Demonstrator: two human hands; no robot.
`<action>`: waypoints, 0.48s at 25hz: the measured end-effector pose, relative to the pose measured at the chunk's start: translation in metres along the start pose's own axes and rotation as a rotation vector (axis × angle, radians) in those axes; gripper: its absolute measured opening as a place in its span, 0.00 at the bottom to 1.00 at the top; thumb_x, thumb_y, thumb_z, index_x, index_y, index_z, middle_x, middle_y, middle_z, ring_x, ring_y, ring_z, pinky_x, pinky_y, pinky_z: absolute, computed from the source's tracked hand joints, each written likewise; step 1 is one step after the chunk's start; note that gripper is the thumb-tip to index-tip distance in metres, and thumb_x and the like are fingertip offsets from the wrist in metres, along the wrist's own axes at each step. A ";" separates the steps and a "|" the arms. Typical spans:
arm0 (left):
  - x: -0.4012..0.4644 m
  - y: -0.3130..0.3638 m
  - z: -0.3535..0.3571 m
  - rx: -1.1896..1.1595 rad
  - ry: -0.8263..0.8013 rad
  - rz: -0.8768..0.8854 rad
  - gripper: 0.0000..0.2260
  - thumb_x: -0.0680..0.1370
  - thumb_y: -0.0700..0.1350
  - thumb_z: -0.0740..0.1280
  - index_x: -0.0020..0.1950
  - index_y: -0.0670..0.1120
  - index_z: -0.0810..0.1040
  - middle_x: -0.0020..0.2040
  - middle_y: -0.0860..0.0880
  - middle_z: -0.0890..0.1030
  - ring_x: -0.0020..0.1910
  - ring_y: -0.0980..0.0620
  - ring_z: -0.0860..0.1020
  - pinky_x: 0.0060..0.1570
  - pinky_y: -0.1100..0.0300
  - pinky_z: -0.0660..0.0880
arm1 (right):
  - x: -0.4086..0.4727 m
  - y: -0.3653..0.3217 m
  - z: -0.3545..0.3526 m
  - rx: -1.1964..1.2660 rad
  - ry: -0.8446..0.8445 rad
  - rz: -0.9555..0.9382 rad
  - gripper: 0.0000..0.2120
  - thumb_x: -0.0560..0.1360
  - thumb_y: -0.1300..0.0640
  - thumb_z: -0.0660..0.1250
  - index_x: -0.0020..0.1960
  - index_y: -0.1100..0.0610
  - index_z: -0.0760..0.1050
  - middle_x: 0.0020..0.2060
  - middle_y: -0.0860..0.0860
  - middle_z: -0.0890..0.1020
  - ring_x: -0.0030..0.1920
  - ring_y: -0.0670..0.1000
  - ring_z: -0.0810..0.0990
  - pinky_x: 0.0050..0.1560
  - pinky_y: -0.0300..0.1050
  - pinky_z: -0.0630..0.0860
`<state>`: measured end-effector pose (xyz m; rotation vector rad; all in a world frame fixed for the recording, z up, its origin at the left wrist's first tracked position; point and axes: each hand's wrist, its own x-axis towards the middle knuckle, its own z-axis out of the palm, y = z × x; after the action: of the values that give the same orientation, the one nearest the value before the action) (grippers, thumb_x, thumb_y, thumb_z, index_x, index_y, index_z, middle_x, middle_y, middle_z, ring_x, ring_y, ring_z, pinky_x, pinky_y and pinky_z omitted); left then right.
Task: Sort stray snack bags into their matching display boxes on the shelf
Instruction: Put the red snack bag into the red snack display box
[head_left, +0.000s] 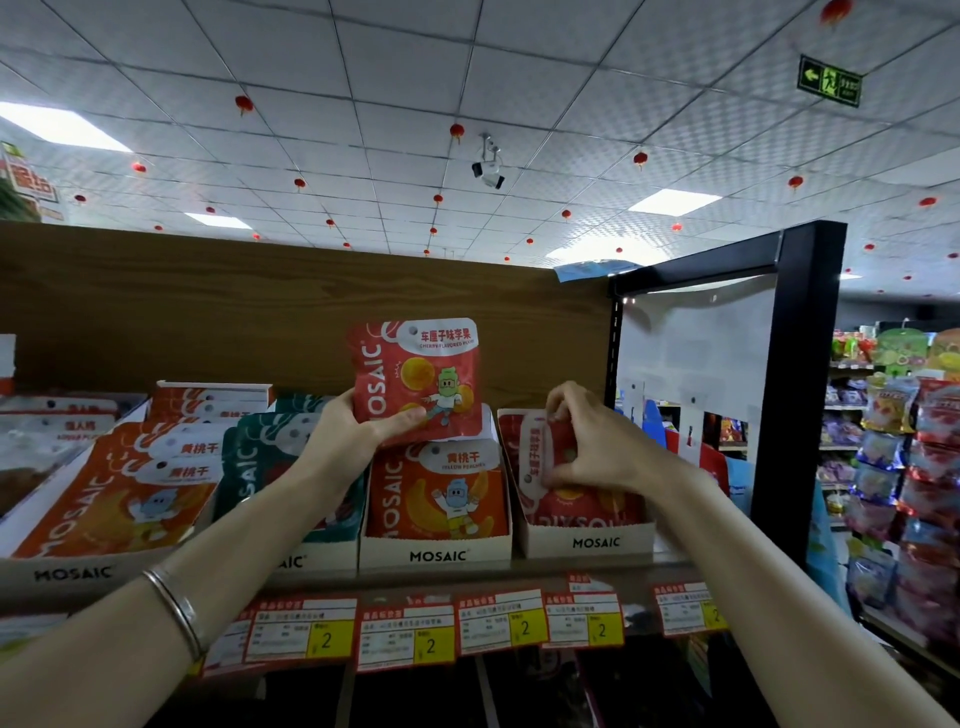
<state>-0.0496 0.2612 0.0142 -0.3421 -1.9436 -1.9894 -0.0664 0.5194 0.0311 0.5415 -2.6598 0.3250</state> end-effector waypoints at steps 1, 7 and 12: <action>0.000 0.000 0.000 0.002 0.000 0.000 0.17 0.70 0.46 0.74 0.57 0.51 0.74 0.50 0.49 0.82 0.48 0.50 0.81 0.42 0.57 0.75 | -0.001 -0.001 -0.004 -0.012 0.002 0.001 0.41 0.63 0.44 0.76 0.68 0.50 0.57 0.64 0.50 0.68 0.59 0.52 0.75 0.56 0.50 0.76; -0.001 0.000 0.001 0.000 -0.007 0.003 0.14 0.71 0.46 0.74 0.52 0.53 0.74 0.50 0.50 0.81 0.48 0.51 0.80 0.42 0.57 0.75 | -0.007 -0.006 -0.015 0.034 -0.026 0.064 0.19 0.66 0.46 0.74 0.51 0.48 0.71 0.47 0.45 0.80 0.47 0.47 0.80 0.45 0.40 0.75; -0.003 0.001 0.000 0.001 -0.010 0.009 0.19 0.71 0.47 0.73 0.59 0.50 0.72 0.52 0.49 0.81 0.49 0.51 0.80 0.42 0.58 0.74 | -0.002 0.005 -0.008 0.330 0.489 0.259 0.20 0.66 0.45 0.75 0.51 0.52 0.73 0.43 0.46 0.79 0.43 0.49 0.79 0.45 0.47 0.78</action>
<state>-0.0466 0.2618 0.0141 -0.3603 -1.9452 -1.9852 -0.0639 0.5268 0.0361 0.1734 -2.2039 0.8639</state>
